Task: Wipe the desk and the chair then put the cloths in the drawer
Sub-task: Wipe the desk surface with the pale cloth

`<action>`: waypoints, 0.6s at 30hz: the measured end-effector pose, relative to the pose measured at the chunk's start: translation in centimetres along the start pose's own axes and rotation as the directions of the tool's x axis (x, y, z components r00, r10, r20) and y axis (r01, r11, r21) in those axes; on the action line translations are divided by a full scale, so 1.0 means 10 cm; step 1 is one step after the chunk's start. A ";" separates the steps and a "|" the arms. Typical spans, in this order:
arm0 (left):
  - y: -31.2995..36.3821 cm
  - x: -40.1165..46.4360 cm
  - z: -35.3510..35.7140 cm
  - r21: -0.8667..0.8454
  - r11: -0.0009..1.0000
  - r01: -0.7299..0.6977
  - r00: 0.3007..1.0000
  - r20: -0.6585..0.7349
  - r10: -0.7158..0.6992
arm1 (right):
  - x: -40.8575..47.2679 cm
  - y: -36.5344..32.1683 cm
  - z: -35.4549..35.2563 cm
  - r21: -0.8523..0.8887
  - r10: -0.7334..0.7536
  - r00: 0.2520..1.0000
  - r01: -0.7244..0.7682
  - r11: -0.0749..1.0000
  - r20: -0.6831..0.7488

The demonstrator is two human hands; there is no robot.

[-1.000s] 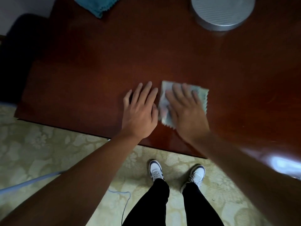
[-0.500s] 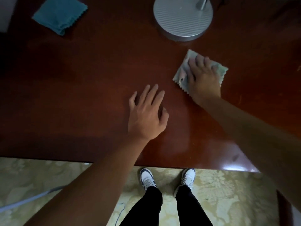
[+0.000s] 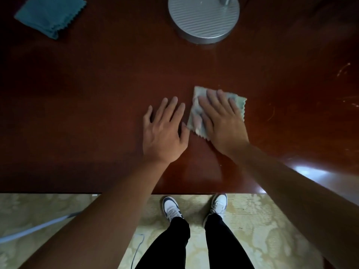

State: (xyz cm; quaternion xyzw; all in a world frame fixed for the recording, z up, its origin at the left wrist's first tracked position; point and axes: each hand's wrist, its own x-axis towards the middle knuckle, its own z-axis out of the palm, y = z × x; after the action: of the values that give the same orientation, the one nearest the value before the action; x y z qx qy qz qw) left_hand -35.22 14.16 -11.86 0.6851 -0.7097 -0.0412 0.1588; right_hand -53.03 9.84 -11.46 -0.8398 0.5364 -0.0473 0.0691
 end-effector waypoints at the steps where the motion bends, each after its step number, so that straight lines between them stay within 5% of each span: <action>1: -0.01 0.00 0.00 0.008 1.000 0.000 1.000 -0.002 0.000 | 0.07 -0.06 0.02 -0.002 0.074 0.997 -0.074 0.997 -0.007; 10: 0.09 0.01 0.00 0.022 0.997 -0.073 0.997 -0.024 0.074 | -1.00 -0.52 0.15 0.014 0.047 0.998 -0.047 0.999 -0.050; 18: 1.31 0.32 0.23 -0.066 0.953 -0.295 0.955 -0.046 0.292 | -1.32 0.71 -0.06 0.007 0.198 0.977 -0.198 0.980 -0.078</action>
State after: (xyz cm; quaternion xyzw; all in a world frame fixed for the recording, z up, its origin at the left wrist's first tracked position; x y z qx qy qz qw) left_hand -48.48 11.34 -9.90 0.5667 -0.7987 -0.0306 0.2002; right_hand -64.98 18.85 -12.15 -0.7798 0.6196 -0.0730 0.0521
